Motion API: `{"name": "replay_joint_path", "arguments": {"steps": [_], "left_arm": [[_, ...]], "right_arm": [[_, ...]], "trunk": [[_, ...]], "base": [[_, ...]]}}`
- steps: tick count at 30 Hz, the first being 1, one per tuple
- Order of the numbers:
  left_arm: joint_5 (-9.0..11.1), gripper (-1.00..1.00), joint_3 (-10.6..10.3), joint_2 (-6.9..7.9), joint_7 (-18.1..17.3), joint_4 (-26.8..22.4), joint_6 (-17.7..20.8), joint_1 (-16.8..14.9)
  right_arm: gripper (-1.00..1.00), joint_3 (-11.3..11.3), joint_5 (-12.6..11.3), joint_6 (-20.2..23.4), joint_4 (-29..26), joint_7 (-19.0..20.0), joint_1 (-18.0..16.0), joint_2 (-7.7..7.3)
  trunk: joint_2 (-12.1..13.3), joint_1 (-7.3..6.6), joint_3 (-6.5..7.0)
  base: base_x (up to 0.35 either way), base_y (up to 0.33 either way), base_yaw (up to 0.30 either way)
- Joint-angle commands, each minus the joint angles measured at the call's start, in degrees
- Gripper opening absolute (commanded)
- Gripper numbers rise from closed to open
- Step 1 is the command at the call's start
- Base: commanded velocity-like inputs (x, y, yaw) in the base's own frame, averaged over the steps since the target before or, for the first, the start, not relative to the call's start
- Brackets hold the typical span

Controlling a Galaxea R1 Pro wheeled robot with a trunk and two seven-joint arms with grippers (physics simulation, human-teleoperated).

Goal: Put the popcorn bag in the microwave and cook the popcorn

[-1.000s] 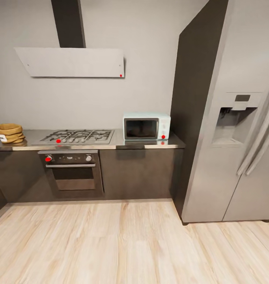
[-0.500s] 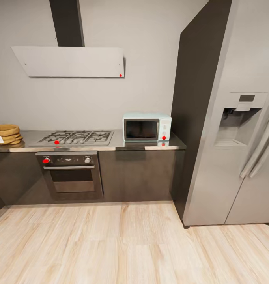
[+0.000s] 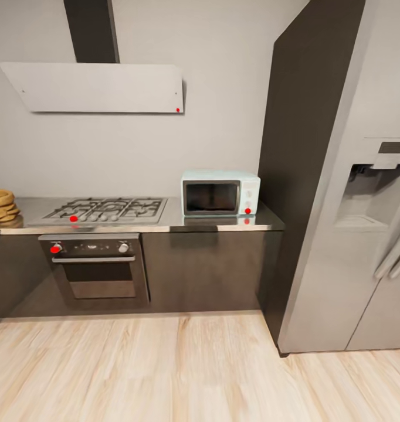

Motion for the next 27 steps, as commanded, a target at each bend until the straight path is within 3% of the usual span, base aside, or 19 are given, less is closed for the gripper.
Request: {"name": "replay_joint_path", "arguments": {"steps": [1,27], "left_arm": [[0.4,1.00,0.0,-0.01,0.0,-0.1,0.0,0.0],[0.4,1.00,0.0,-0.01,0.0,-0.1,0.0,0.0]], "right_arm": [[1.00,0.0,0.1,-0.2,0.1,0.1,0.0,-0.01],[1.00,0.4,0.3,-0.1,0.1,-0.7,0.0,-0.01]], "trunk": [[0.0,0.03,-0.05],[0.0,0.03,-0.05]], "base": [[0.311,0.000,0.000],[0.287,-0.059,0.000]]}}
